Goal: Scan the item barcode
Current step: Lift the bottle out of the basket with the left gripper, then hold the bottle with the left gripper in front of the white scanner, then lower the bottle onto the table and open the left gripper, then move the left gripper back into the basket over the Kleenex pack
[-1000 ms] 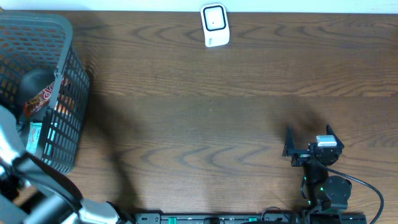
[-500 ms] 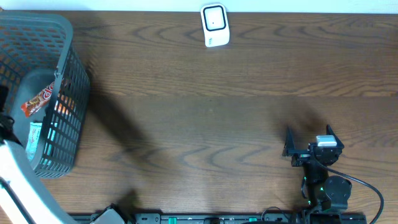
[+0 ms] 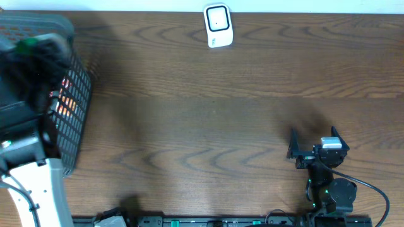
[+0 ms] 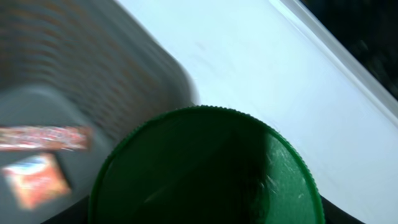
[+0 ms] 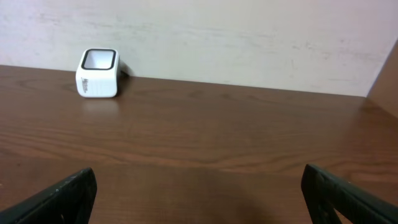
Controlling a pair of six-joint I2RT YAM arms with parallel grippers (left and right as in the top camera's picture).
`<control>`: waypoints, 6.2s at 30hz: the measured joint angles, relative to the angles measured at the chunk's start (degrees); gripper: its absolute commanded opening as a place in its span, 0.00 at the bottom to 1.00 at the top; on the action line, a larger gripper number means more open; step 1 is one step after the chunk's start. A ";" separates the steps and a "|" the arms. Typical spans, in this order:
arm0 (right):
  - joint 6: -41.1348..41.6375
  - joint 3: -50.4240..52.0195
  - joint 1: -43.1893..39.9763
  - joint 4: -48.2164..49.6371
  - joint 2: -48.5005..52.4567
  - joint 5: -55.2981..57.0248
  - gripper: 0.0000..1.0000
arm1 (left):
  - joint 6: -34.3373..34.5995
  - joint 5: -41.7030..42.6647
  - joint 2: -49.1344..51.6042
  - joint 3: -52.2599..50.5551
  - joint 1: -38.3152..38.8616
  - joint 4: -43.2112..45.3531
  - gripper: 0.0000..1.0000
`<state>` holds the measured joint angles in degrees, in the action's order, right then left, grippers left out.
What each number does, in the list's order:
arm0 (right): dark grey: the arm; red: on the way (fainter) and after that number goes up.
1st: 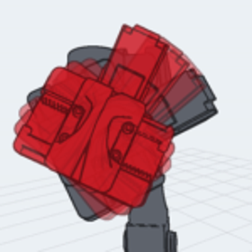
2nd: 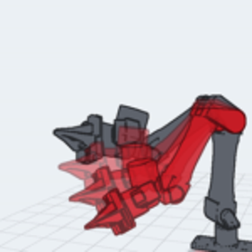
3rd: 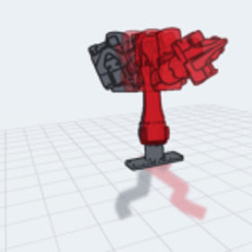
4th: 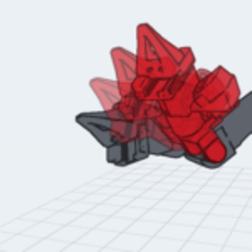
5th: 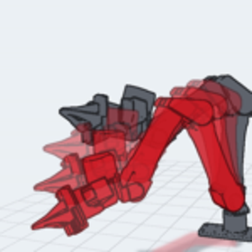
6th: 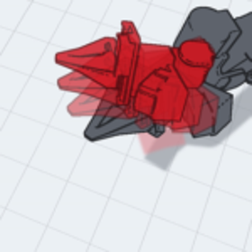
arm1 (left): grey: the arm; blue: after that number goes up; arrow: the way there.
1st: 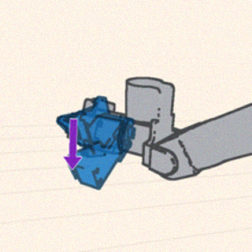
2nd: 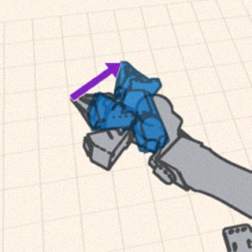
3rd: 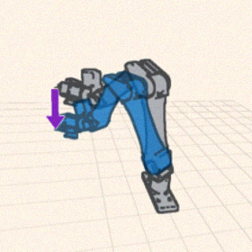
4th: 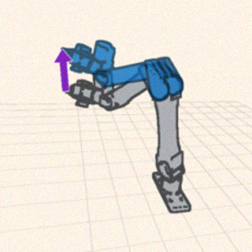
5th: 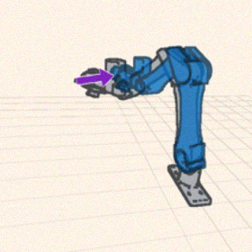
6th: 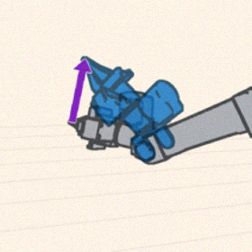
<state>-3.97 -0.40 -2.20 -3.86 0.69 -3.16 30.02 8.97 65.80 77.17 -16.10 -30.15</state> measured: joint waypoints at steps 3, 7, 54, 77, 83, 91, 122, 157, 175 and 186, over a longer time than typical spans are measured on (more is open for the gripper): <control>0.00 0.00 -0.02 0.00 0.00 0.00 0.99 | -0.02 0.13 1.18 0.00 7.56 0.00 0.67; 0.00 0.00 -0.02 0.00 0.00 0.00 0.99 | -0.52 0.13 4.07 0.00 15.89 -0.15 0.67; 0.00 0.00 -0.02 0.00 0.00 0.00 0.99 | 20.90 -20.09 44.81 -0.02 42.05 -4.96 0.67; 0.00 0.00 -0.02 0.00 0.00 0.00 0.99 | 23.17 -20.59 44.92 -0.02 42.05 -6.10 0.67; 0.00 0.00 -0.02 0.00 0.00 0.00 0.99 | 24.04 -21.35 44.92 -0.02 42.05 -7.69 0.67; 0.00 0.00 0.00 0.00 0.00 0.00 0.99 | 24.20 -22.38 45.05 -0.02 42.07 -8.02 0.68; 0.00 0.00 0.00 0.00 0.00 0.00 0.99 | 11.08 -23.21 9.38 0.33 42.03 -9.88 0.98; 0.00 0.00 0.00 0.00 0.00 0.00 0.99 | -12.52 -24.35 -10.78 9.68 12.76 -14.86 0.98; 0.00 0.00 -0.02 0.00 0.00 0.00 0.99 | -5.09 -18.58 8.04 24.26 -12.17 -23.85 0.98; 0.00 0.00 -0.02 0.00 0.00 0.00 0.99 | -1.49 -15.54 22.38 24.28 -14.56 -26.97 0.98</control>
<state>-3.97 -0.40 -2.22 -3.86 0.69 -3.16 28.53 -6.57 88.18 101.45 -30.65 -57.12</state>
